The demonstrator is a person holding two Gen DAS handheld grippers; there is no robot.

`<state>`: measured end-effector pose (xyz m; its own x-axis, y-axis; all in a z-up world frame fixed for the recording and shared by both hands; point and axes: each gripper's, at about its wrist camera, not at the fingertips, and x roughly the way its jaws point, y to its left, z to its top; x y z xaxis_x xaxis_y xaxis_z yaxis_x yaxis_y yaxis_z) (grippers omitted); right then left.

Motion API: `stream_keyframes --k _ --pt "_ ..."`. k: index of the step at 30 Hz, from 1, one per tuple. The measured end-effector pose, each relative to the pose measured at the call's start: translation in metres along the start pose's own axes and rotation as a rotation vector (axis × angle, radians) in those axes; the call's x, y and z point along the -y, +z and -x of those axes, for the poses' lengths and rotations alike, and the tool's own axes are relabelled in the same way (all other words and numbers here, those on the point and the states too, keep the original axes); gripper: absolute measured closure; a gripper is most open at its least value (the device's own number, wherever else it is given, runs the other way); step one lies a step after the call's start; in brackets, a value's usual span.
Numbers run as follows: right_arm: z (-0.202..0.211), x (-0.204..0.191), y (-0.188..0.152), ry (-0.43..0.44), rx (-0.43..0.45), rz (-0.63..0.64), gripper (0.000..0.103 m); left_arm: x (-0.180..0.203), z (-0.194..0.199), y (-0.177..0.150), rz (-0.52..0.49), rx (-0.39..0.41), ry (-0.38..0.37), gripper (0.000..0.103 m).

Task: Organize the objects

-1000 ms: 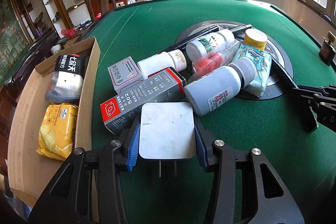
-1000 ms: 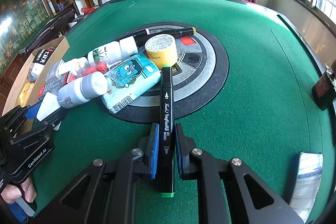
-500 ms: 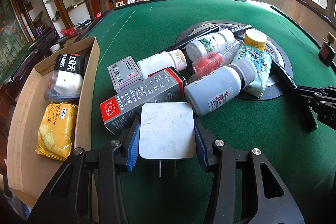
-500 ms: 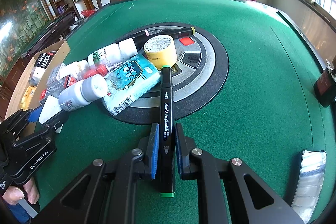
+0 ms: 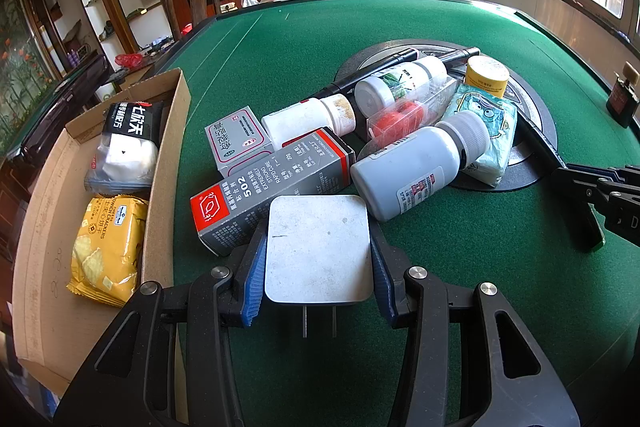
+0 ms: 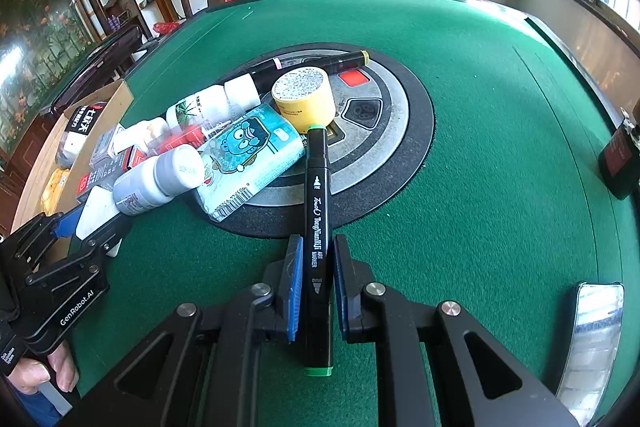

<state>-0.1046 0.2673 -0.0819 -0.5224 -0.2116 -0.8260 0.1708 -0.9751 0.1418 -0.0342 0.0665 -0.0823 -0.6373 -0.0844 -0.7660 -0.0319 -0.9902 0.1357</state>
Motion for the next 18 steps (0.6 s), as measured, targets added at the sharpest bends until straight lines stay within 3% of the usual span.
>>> stream_keyframes --k 18 --pt "0.016 -0.02 -0.004 -0.123 0.074 0.055 0.09 -0.002 0.005 -0.001 0.001 0.019 -0.023 0.058"
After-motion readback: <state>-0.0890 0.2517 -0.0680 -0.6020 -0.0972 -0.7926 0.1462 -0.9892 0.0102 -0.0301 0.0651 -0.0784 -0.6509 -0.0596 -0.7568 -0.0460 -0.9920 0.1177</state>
